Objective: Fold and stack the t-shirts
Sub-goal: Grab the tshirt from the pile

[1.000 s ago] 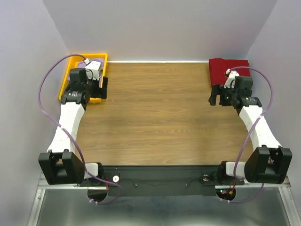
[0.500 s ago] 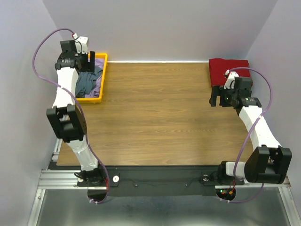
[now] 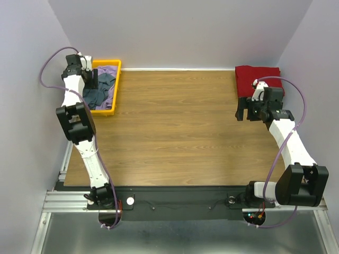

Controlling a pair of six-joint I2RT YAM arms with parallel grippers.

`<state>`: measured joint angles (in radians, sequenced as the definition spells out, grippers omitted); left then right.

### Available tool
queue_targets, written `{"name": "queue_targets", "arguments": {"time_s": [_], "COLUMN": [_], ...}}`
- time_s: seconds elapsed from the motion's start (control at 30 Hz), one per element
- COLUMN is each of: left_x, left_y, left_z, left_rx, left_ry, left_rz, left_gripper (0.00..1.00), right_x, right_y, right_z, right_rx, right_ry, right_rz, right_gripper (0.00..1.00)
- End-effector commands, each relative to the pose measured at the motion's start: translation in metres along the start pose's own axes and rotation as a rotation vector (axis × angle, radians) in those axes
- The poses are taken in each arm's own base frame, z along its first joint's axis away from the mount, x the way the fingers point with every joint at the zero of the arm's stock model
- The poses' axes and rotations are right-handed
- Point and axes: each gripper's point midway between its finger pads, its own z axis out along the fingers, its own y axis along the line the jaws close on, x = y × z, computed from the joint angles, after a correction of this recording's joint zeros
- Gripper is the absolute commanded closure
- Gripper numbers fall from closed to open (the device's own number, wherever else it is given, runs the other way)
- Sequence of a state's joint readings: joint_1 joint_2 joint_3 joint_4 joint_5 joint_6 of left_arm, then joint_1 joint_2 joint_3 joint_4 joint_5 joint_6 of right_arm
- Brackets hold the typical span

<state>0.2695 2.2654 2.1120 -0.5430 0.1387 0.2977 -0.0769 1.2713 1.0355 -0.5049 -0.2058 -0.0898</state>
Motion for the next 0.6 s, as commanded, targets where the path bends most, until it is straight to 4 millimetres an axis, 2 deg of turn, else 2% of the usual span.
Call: {"name": "queue_targets", "arguments": {"time_s": [0.0, 0.1, 0.13, 0.27, 0.3, 0.33, 0.4, 0.43, 0.5, 0.53, 0.57], "left_x": [-0.006, 0.008, 0.013, 0.013, 0.008, 0.007, -0.004, -0.009, -0.020, -0.040, -0.050], "left_y": [0.001, 0.000, -0.001, -0.002, -0.003, -0.002, -0.002, -0.002, -0.006, -0.007, -0.010], "left_z": [0.005, 0.019, 0.025, 0.028, 0.026, 0.025, 0.018, 0.014, 0.002, -0.013, -0.024], "left_rx": [-0.006, -0.009, -0.008, 0.002, 0.009, 0.010, 0.017, 0.016, 0.042, 0.047, 0.072], "left_ry": [-0.023, 0.013, 0.027, 0.033, 0.024, 0.021, 0.001, -0.008, -0.025, -0.073, -0.101], "left_rz": [0.014, 0.007, 0.007, -0.002, -0.003, -0.002, -0.002, -0.006, -0.009, -0.013, -0.015], "left_gripper": [0.28, 0.31, 0.35, 0.46, 0.49, 0.58, 0.67, 0.81, 0.98, 1.00, 1.00], "right_x": [0.003, 0.006, 0.006, 0.005, 0.005, 0.005, 0.004, 0.003, 0.002, 0.001, 0.000], "right_y": [0.001, -0.001, -0.002, -0.002, -0.002, -0.002, -0.002, -0.002, -0.002, -0.001, -0.001], "right_z": [0.004, 0.006, 0.007, 0.006, 0.006, 0.006, 0.006, 0.006, 0.005, 0.005, 0.005], "right_rx": [-0.005, 0.009, 0.010, 0.010, 0.012, 0.012, 0.012, 0.012, 0.010, 0.009, 0.008], "right_ry": [0.009, 0.018, 0.020, 0.020, 0.019, 0.020, 0.019, 0.017, 0.014, 0.011, 0.009], "right_rz": [-0.015, -0.013, -0.013, -0.013, -0.015, -0.015, -0.013, -0.014, -0.014, -0.015, -0.014], "right_gripper": [0.00, 0.00, 0.00, 0.00, 0.00, 0.00, 0.00, 0.00, 0.00, 0.00, 0.00]}}
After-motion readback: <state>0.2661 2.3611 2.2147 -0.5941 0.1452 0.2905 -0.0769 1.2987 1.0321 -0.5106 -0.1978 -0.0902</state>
